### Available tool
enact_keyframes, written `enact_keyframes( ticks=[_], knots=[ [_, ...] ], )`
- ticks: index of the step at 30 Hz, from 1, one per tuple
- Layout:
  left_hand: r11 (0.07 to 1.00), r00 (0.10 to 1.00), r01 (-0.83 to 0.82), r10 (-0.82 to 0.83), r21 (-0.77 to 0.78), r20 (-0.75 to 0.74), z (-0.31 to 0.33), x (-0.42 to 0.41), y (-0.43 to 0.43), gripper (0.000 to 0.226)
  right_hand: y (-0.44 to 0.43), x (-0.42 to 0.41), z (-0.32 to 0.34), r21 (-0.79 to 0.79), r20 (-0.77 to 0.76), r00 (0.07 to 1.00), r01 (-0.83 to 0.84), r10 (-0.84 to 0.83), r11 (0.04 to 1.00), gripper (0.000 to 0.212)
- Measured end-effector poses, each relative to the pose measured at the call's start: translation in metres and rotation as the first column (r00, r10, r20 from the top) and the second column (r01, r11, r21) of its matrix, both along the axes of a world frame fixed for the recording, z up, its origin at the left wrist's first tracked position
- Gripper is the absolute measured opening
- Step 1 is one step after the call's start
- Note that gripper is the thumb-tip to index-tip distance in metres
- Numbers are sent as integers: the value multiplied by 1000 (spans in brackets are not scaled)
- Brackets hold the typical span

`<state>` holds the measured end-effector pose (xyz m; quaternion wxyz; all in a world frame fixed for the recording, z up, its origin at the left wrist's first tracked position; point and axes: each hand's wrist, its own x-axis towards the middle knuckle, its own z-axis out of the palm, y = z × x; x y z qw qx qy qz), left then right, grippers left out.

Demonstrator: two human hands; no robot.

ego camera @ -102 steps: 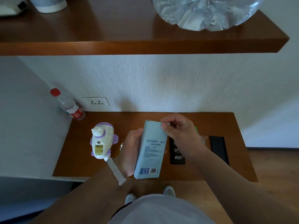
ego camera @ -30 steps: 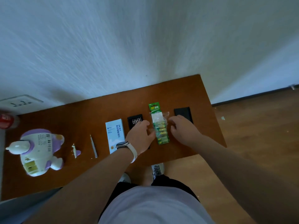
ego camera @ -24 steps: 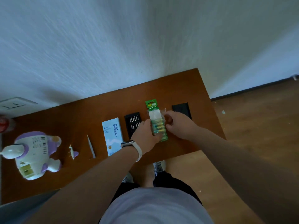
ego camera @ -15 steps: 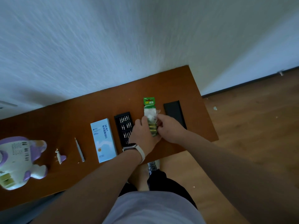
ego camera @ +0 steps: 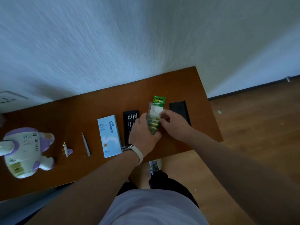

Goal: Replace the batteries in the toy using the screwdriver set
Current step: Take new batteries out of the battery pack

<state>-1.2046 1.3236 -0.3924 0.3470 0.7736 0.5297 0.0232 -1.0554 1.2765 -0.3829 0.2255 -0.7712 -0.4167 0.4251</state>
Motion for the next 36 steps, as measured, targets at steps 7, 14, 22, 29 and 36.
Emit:
enact_keyframes(
  ticks=[7,14,22,29,36],
  knots=[
    [968,993,115,-119,222,5,43,-17,9,79,11,-19,8,-56,-340,886,315,-315,947,19],
    [914,979,187,-205,359,13,67,-32,16,72,23,-49,20,-130,-627,638,480,-447,868,28],
    [892,968,201,-244,406,58,74,-48,17,67,27,-55,18,-221,-632,602,464,-488,858,26],
    [853,946,220,-306,474,111,71,-54,19,42,23,-54,21,-299,-728,461,453,-508,840,22],
    [870,952,227,-293,437,90,60,-57,25,30,19,-57,27,-341,-771,367,452,-521,824,21]
  ],
)
